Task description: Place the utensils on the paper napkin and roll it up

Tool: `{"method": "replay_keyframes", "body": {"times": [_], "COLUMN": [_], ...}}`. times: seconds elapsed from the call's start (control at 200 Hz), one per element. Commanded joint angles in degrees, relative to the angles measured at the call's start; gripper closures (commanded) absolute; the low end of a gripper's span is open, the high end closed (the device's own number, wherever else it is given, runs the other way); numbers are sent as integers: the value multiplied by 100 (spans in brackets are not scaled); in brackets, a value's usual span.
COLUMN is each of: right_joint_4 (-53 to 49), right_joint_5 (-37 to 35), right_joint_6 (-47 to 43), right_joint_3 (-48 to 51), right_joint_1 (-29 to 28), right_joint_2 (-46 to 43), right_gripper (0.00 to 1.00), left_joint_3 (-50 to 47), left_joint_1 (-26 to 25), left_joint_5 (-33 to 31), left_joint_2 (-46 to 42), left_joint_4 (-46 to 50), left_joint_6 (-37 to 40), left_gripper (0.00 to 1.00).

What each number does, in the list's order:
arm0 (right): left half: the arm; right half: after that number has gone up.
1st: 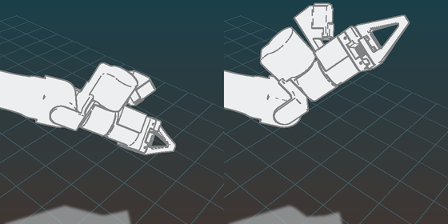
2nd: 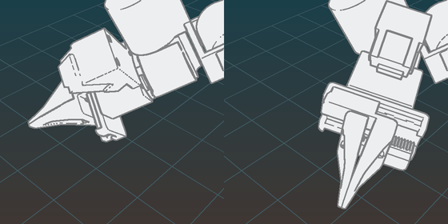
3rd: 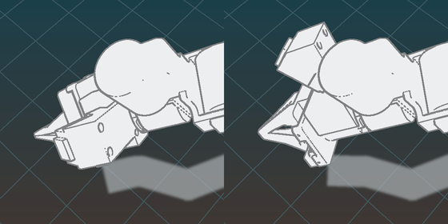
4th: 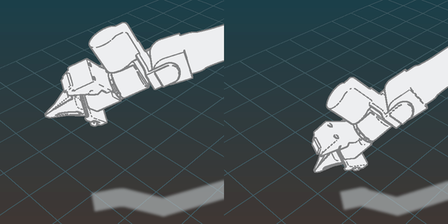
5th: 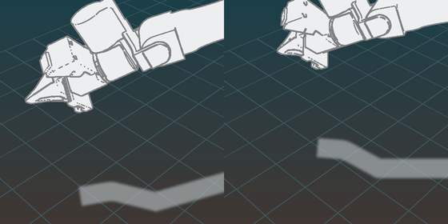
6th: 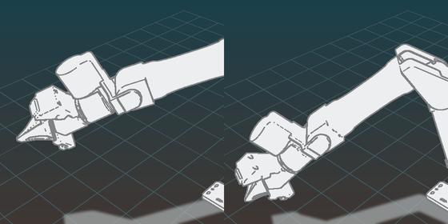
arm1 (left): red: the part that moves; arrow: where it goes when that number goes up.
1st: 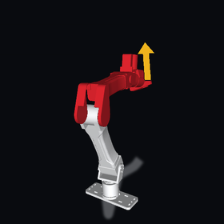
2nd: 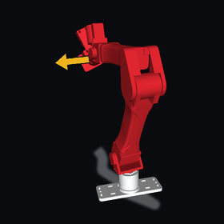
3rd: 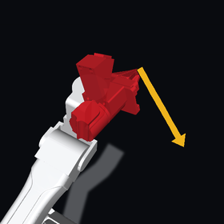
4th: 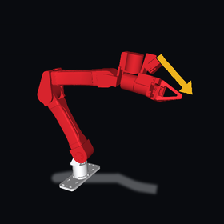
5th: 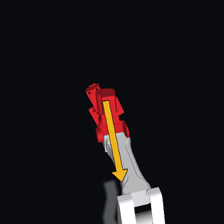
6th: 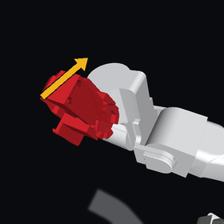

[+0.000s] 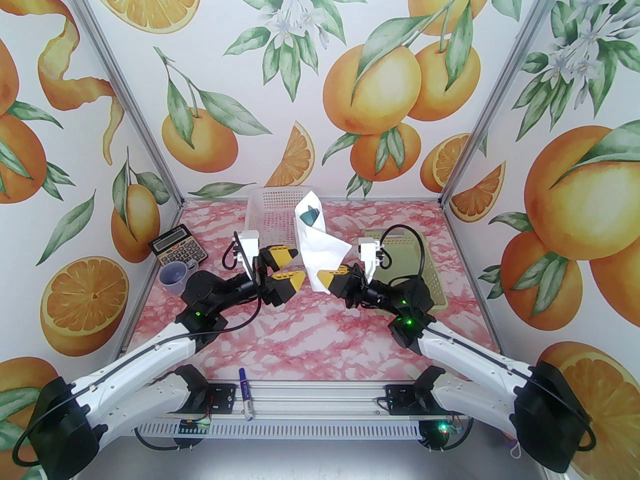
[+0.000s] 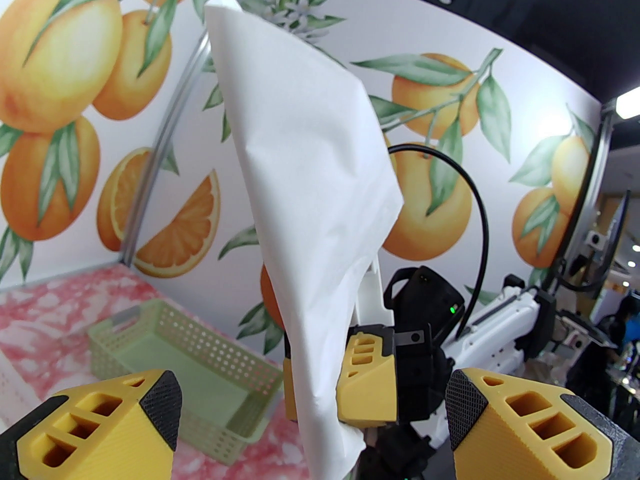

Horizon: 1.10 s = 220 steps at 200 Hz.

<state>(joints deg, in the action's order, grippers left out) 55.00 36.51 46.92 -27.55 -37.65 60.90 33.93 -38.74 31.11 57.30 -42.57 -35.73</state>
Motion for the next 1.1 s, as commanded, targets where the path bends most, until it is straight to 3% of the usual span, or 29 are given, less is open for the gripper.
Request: {"method": "replay_keyframes", "body": {"times": [0.0,0.29,0.835,1.096], "right_joint_4": [327,379,-7,-657], "right_joint_5": [176,217,404,454], "right_joint_6": [-5,-7,-180,-496], "right_joint_3": [-175,-191,-200,-198], "right_joint_1": [-76,-164,-234,-235], "right_joint_2": [74,198,161,-11], "right_gripper": [100,100,100,100], "left_joint_3": [268,449,569,605], "left_joint_1": [22,16,16,16], "left_joint_5": [328,537,611,621], "left_joint_2": [199,677,905,897], "left_joint_4": [-581,-1088,-1316,-1267], "left_joint_6": [-288,-637,-788,-789], "left_gripper": [14,33,82,94]}}
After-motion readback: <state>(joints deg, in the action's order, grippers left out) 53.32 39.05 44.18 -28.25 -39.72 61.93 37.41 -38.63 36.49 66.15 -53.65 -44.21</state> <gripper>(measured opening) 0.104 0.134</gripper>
